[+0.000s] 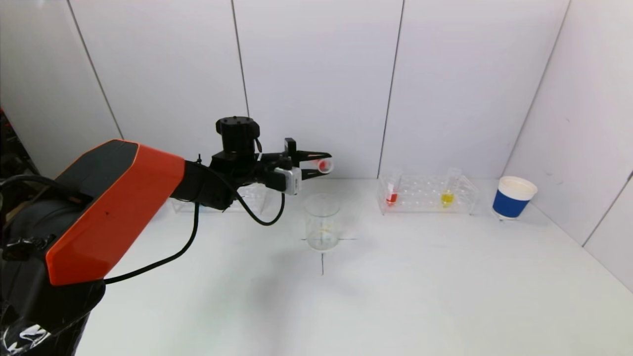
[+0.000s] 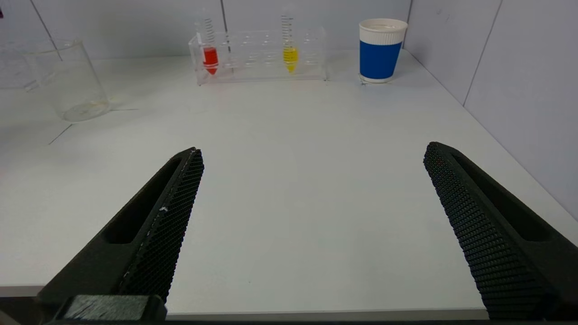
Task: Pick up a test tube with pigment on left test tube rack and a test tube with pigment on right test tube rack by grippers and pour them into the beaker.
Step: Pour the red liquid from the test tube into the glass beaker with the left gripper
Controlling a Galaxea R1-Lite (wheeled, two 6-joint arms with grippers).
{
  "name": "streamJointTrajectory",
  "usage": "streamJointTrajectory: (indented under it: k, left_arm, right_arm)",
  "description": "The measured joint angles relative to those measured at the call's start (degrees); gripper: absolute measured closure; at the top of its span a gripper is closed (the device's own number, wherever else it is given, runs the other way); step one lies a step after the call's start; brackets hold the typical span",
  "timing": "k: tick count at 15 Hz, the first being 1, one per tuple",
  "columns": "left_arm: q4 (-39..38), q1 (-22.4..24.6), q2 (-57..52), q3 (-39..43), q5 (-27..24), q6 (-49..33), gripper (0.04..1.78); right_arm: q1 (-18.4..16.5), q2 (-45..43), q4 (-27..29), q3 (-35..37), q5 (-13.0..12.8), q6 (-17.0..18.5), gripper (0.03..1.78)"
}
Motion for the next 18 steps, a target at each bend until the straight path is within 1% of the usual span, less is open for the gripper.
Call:
streamJointTrajectory:
  k: [4, 13, 18]
  left_arm:
    - [-1.1, 0.0, 0.5, 0.1, 0.0, 0.0, 1.37]
    - [-8.8, 1.5, 2.2, 0.6, -1.6, 1.6, 1.37]
    - [-11.8, 1.9, 3.3, 0.8, -1.8, 2.5, 1.37]
  right_arm:
    - [0.0, 0.0, 0.0, 0.0, 0.0, 0.0, 0.04]
    - [0.0, 0.0, 0.0, 0.0, 0.0, 0.0, 0.04]
    - [0.0, 0.0, 0.0, 0.0, 0.0, 0.0, 0.04]
